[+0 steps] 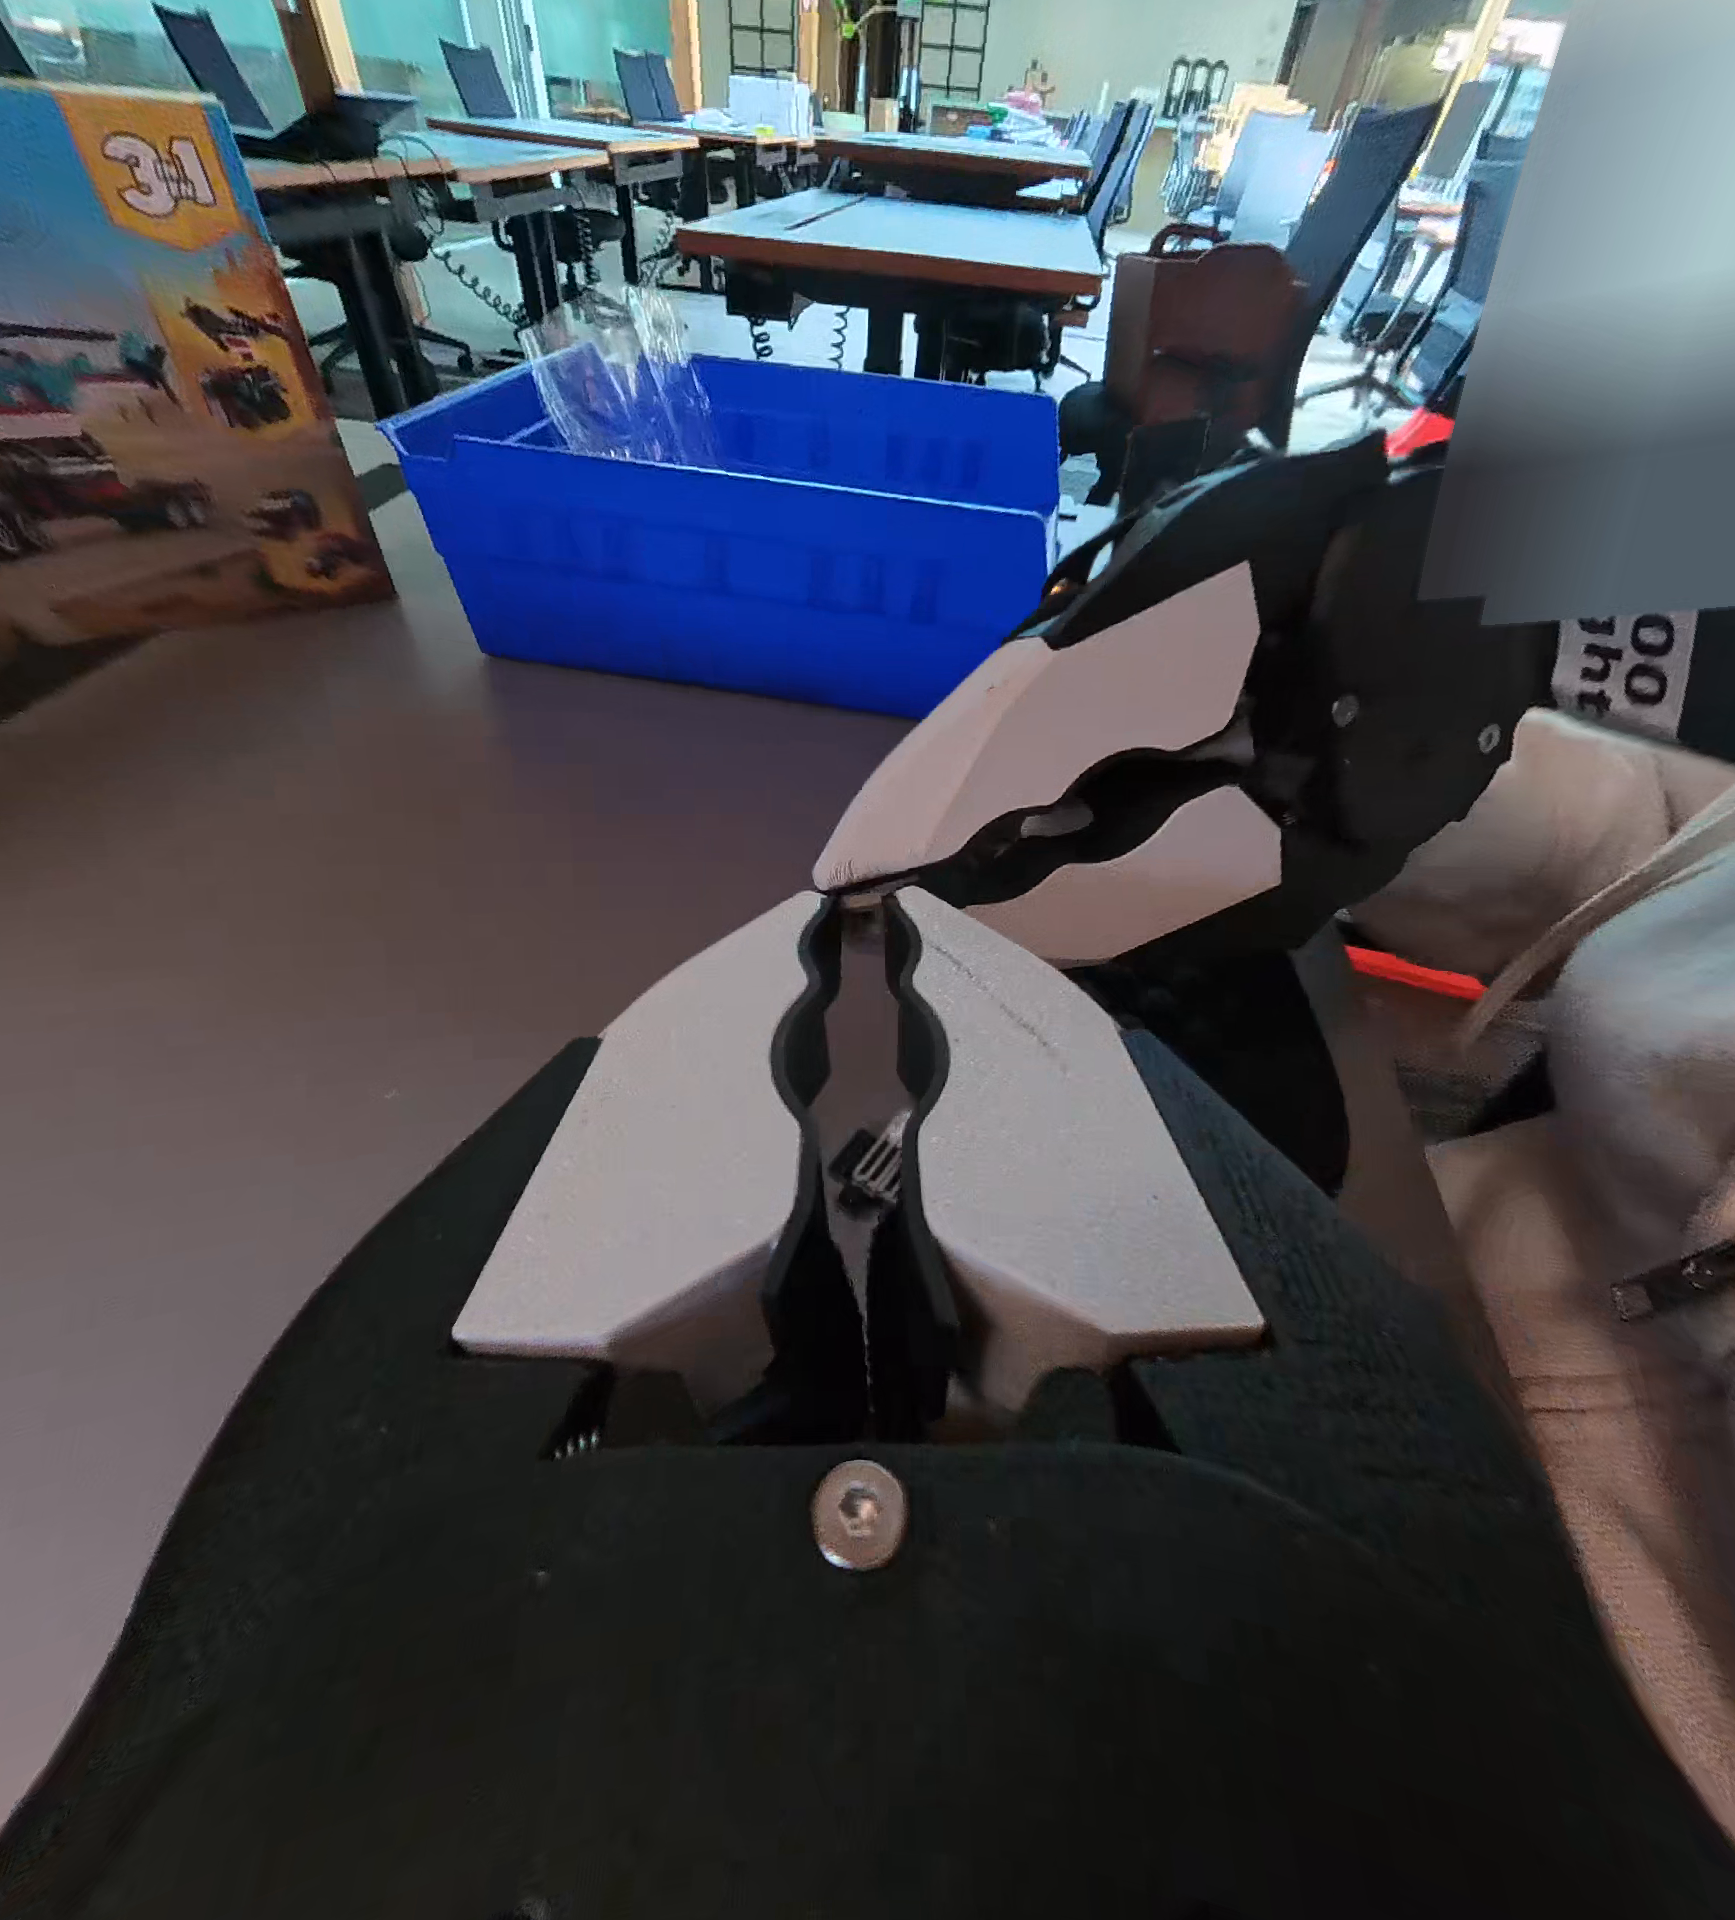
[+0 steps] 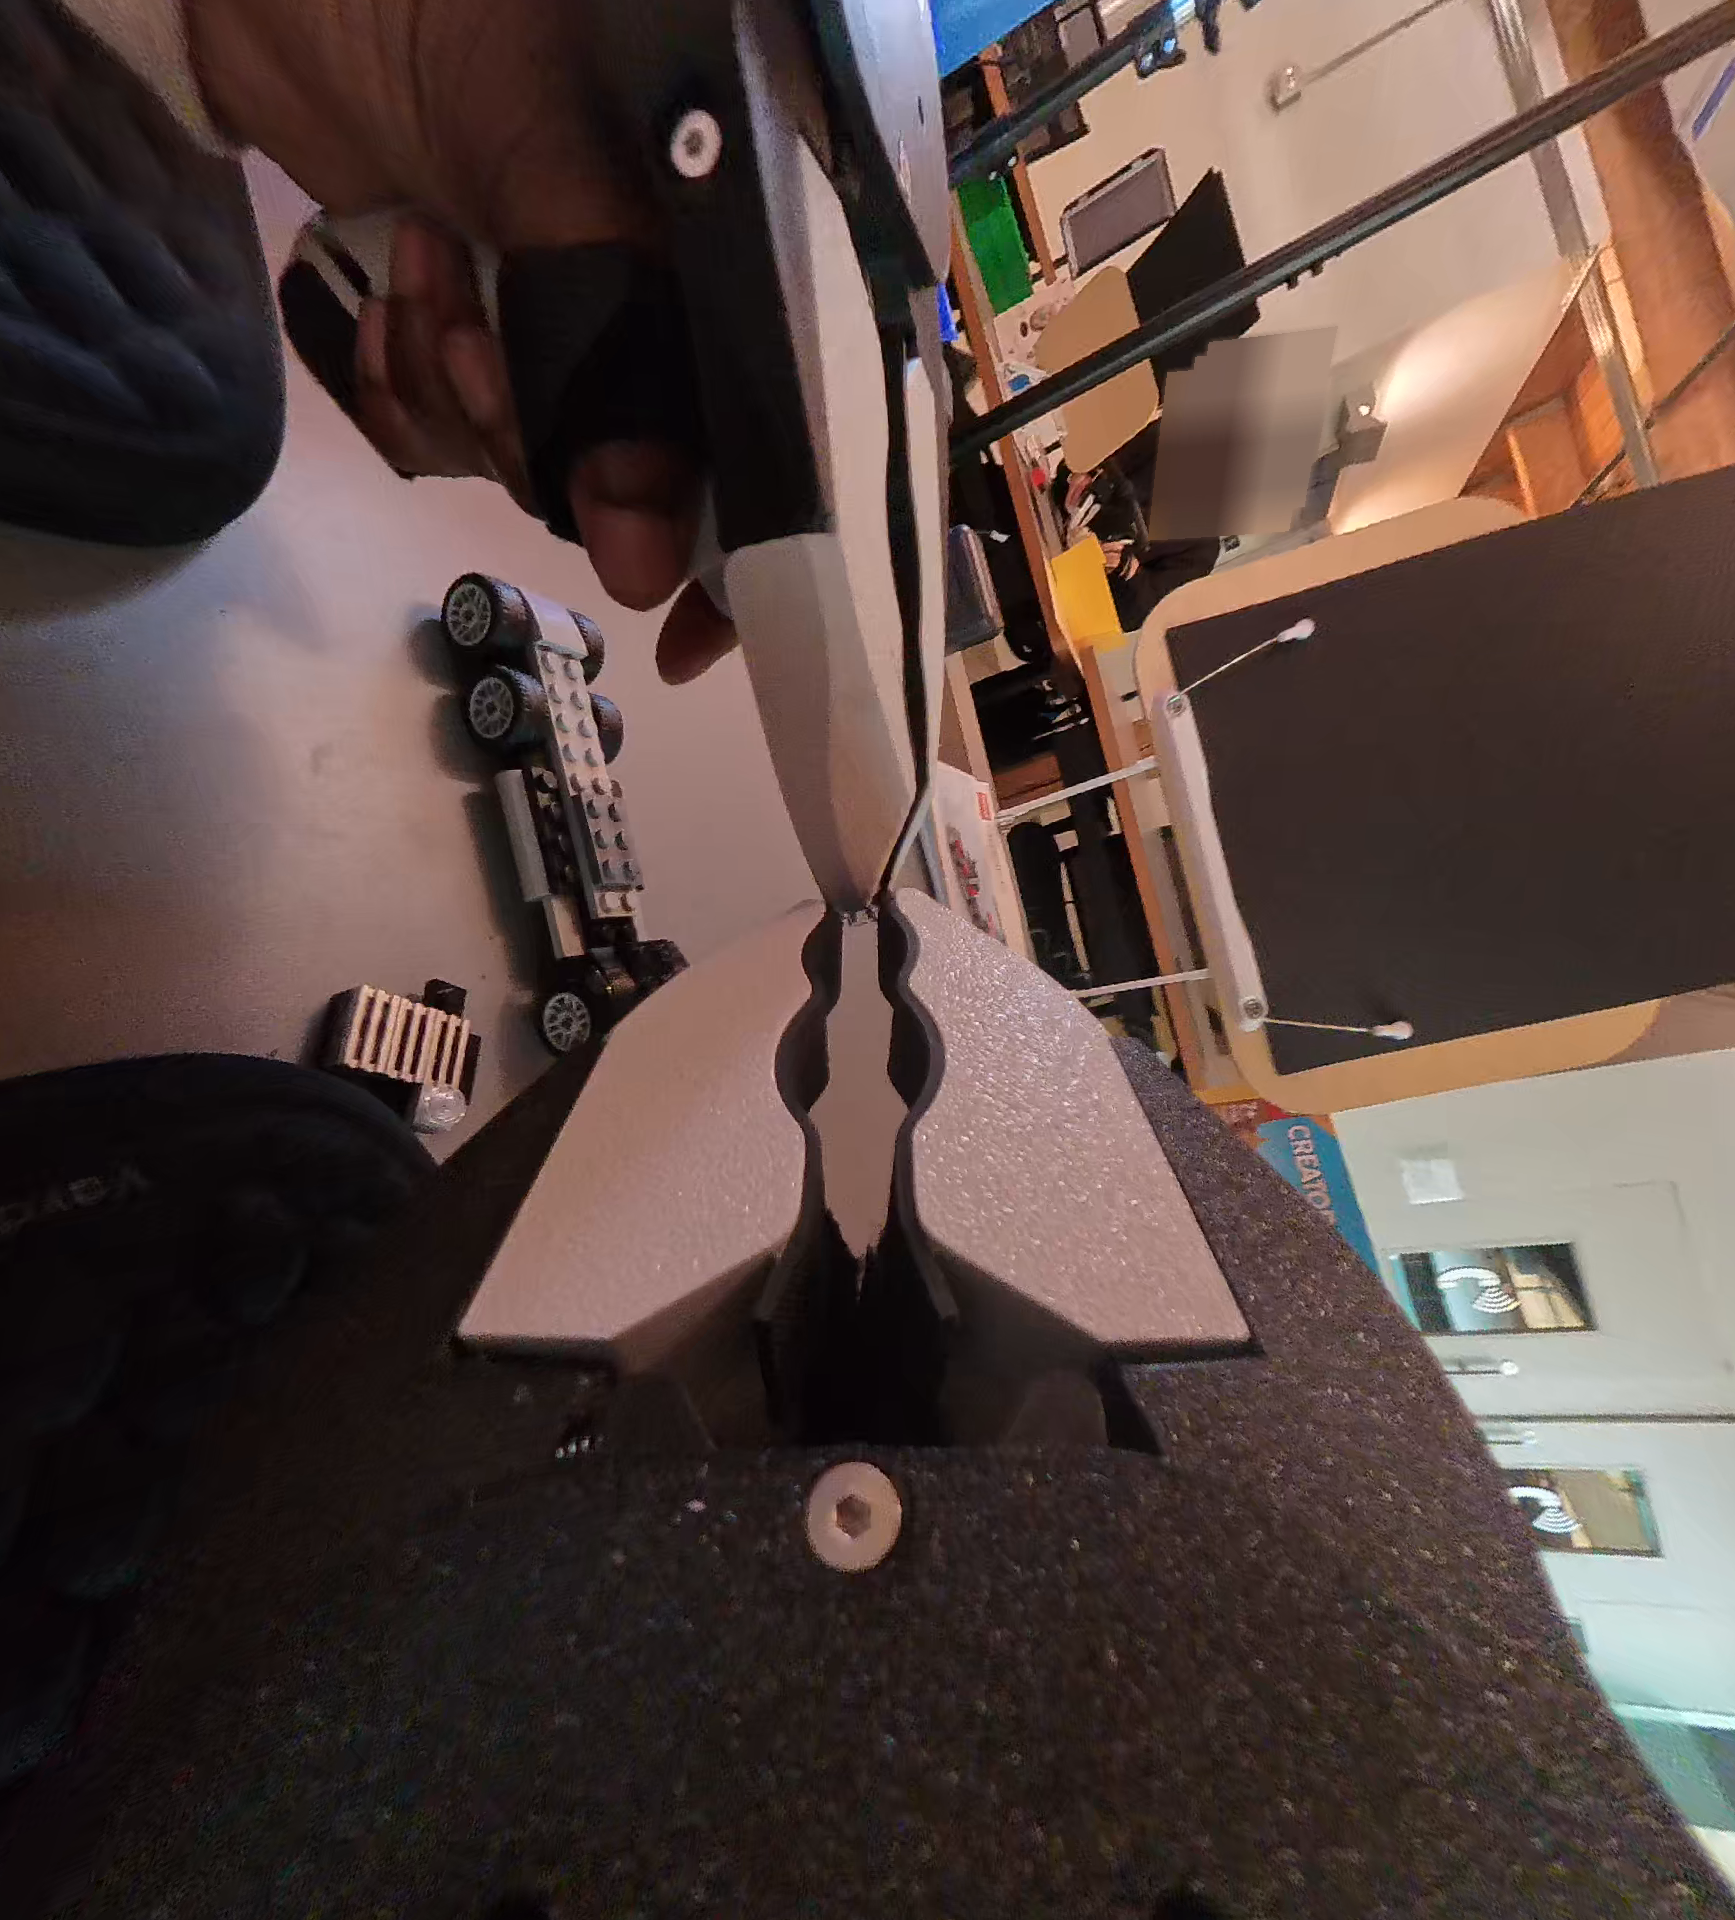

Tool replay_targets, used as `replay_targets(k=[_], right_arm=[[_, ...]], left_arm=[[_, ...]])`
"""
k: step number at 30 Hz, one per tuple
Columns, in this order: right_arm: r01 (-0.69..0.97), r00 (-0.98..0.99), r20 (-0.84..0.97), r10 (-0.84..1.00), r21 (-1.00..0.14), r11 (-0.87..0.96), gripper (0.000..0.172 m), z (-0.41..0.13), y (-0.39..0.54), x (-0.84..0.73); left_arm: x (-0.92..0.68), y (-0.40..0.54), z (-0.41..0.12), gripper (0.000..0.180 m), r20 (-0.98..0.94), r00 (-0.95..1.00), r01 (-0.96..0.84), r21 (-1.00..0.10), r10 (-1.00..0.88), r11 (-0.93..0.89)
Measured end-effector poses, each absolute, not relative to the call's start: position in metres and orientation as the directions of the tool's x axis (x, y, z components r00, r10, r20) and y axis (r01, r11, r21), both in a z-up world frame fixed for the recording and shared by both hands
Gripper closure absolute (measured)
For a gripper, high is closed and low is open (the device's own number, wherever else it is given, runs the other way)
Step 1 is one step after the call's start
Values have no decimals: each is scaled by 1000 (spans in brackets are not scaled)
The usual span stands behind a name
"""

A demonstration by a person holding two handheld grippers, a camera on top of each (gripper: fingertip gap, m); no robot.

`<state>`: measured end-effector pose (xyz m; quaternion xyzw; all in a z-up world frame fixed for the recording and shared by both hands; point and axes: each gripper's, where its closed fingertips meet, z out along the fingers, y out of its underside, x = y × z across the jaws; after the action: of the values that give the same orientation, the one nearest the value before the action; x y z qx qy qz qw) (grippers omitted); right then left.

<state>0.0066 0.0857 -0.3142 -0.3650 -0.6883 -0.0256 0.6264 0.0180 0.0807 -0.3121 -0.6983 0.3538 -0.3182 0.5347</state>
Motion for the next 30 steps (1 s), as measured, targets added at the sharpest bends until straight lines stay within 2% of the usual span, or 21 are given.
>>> replay_targets(k=[1,3,4,6,8,12,17,22,26,28,30], right_arm=[[551,42,875,482,-423,720,165,-318,87,6],[744,8,849,529,-359,564,172,-348,124,30],[752,33,808,589,-408,518,172,-359,135,42],[597,120,686,718,-628,500,172,-345,122,43],[444,177,630,756,-737,510,172,-316,111,43],[333,194,670,716,-732,594,169,-295,98,42],[319,156,785,600,-615,721,165,-291,79,26],[369,127,903,410,-427,826,152,-287,71,11],[461,74,967,244,-250,851,163,-290,78,4],[517,49,968,246,-235,823,164,-295,84,3],[569,36,952,305,-271,777,165,-305,91,3]], left_arm=[[17,81,-314,173,13,551,-197,-970,-835,-145],[20,71,-309,173,-192,499,-311,-950,-845,32],[25,61,-298,173,-230,468,-292,-952,-853,96],[22,63,-291,172,-250,493,-282,-952,-833,119],[16,69,-295,173,-169,509,-233,-971,-844,54],[11,71,-282,172,89,469,17,-996,-879,-92],[17,67,-275,172,267,368,173,-961,-891,-217],[20,68,-281,173,345,337,182,-937,-876,-299],[23,69,-288,173,426,318,190,-904,-847,-383],[20,74,-292,173,474,340,209,-880,-813,-426],[19,81,-299,173,476,404,206,-879,-781,-429]])
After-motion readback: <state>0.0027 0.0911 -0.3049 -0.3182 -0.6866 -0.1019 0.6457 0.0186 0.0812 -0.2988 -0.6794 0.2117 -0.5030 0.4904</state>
